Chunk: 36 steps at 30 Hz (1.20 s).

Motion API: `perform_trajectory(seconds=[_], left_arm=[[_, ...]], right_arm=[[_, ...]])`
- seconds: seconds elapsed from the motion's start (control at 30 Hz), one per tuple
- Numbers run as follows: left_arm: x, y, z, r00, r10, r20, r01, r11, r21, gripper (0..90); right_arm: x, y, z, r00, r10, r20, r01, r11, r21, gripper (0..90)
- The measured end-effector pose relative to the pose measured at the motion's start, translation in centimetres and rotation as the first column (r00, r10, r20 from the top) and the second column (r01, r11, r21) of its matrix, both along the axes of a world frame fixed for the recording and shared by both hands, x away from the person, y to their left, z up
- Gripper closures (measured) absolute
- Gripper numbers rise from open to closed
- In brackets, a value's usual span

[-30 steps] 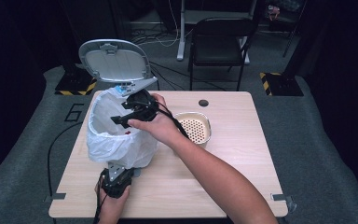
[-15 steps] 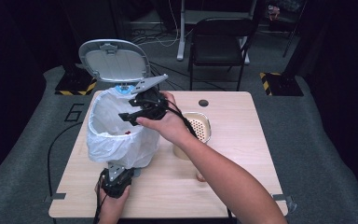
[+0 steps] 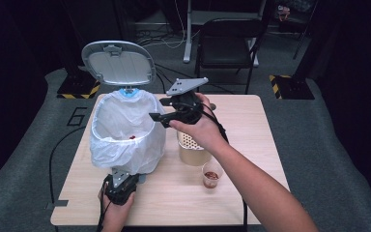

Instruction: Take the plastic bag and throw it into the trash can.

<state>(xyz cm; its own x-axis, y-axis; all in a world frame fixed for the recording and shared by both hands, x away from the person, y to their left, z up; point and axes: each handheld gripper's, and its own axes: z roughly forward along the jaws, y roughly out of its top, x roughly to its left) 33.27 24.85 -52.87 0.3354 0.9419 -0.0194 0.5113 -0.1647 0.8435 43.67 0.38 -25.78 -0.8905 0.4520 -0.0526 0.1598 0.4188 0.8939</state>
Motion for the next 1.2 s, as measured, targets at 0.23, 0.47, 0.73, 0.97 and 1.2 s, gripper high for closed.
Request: perform_trajectory(seconds=[0.23, 0.47, 0.73, 0.97, 1.2], left_arm=[[-0.1, -0.1, 0.0, 0.9999, 0.009, -0.008, -0.01, 0.9998, -0.019, 69.2], [-0.1, -0.3, -0.1, 0.9996, 0.025, -0.01, -0.026, 0.9985, -0.048, 69.2], [-0.1, -0.3, -0.1, 0.9997, 0.023, -0.009, -0.024, 0.9986, -0.047, 69.2], [-0.1, -0.3, -0.1, 0.9997, 0.023, -0.009, -0.024, 0.9986, -0.048, 69.2], [-0.1, -0.3, -0.1, 0.9997, 0.023, -0.009, -0.024, 0.9986, -0.047, 69.2]], right_arm=[[0.4, -2.5, -0.9, 0.9978, -0.064, 0.015, 0.064, 0.998, -0.006, 40.7], [0.8, -4.6, -2.1, 0.9938, -0.111, 0.005, 0.111, 0.993, -0.027, 44.5], [1.3, -7.1, -3.6, 0.9836, -0.18, -0.008, 0.18, 0.983, -0.019, 46.5], [0.8, -9.1, -5.5, 0.978, -0.209, -0.003, 0.209, 0.977, -0.037, 41.9], [0.1, -10.7, -7.6, 0.9686, -0.249, -0.007, 0.248, 0.967, -0.053, 40.5]])
